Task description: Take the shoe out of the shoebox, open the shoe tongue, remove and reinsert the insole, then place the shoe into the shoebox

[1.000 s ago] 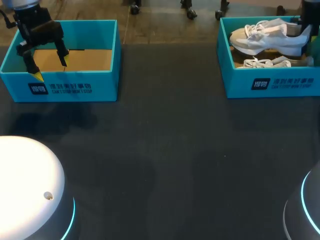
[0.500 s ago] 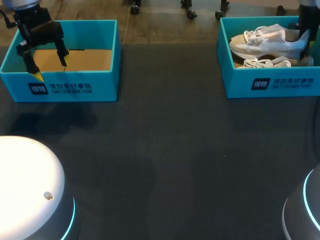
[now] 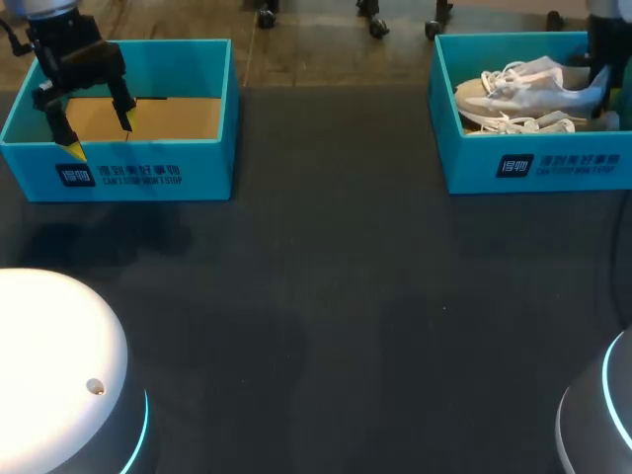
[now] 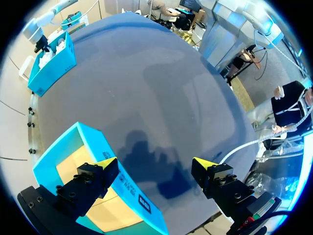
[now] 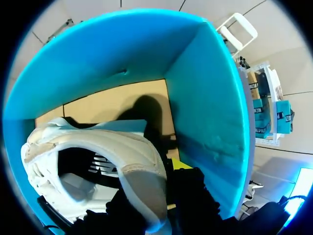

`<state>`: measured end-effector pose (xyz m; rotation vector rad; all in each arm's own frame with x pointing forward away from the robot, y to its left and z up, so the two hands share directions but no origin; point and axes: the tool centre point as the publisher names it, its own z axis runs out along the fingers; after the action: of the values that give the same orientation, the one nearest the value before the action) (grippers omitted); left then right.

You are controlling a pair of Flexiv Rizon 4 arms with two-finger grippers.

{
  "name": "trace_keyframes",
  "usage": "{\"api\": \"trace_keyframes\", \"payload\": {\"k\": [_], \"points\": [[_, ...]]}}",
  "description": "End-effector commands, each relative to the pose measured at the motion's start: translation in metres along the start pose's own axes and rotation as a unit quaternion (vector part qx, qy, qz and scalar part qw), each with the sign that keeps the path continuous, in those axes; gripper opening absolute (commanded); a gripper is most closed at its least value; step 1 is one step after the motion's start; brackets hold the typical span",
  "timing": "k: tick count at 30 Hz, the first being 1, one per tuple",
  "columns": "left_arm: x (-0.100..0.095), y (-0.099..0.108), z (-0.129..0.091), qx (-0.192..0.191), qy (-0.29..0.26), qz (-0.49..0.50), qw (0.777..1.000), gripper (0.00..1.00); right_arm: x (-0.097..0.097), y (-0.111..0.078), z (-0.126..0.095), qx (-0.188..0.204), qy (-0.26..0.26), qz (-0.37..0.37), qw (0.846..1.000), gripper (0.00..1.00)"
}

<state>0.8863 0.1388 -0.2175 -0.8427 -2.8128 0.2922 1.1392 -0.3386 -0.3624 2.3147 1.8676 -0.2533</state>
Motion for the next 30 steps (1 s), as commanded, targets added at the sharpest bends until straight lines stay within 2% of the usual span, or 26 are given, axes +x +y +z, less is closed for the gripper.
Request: {"api": "trace_keyframes", "payload": {"k": [1,12,15,18,21,22,26,28,29,30], "points": [[0.0006,0.0002,0.0,-0.001,0.0,0.0,1.0,1.0,0.0039,0.0095,0.0038,0.013,0.0,0.0,1.0,0.0],[0.0006,0.0002,0.0,-0.001,0.0,0.0,1.0,1.0,0.0049,0.0076,0.0092,0.027,0.003,0.007,1.0,0.0],[0.0006,0.0002,0.0,-0.001,0.0,0.0,1.0,1.0,0.0047,0.0086,0.0091,0.028,0.004,0.009,1.0,0.08],[0.0006,0.0002,0.0,-0.001,0.0,0.0,1.0,1.0,0.0054,0.0097,0.0092,0.03,0.004,0.008,1.0,0.21],[0.0006,0.0002,0.0,-0.001,0.0,0.0,1.0,1.0,0.0052,0.0109,0.0084,0.03,0.005,0.007,1.0,0.42],[0.0006,0.0002,0.0,-0.001,0.0,0.0,1.0,1.0,0.005,0.0111,0.0081,0.03,0.006,0.007,1.0,0.45],[0.0006,0.0002,0.0,-0.001,0.0,0.0,1.0,1.0,0.0041,0.0123,0.0077,0.03,0.008,0.007,0.999,0.5],[0.0006,0.0002,0.0,-0.001,0.0,0.0,1.0,1.0,0.0031,0.0116,0.0062,0.03,0.01,0.008,0.999,0.77],[0.0006,0.0002,0.0,-0.001,0.0,0.0,1.0,1.0,0.0025,0.0109,0.0046,0.03,0.011,0.008,0.999,0.94],[0.0006,0.0002,0.0,-0.001,0.0,0.0,1.0,1.0,0.0016,0.01,0.0019,0.028,0.014,0.01,0.999,1.0]]}}
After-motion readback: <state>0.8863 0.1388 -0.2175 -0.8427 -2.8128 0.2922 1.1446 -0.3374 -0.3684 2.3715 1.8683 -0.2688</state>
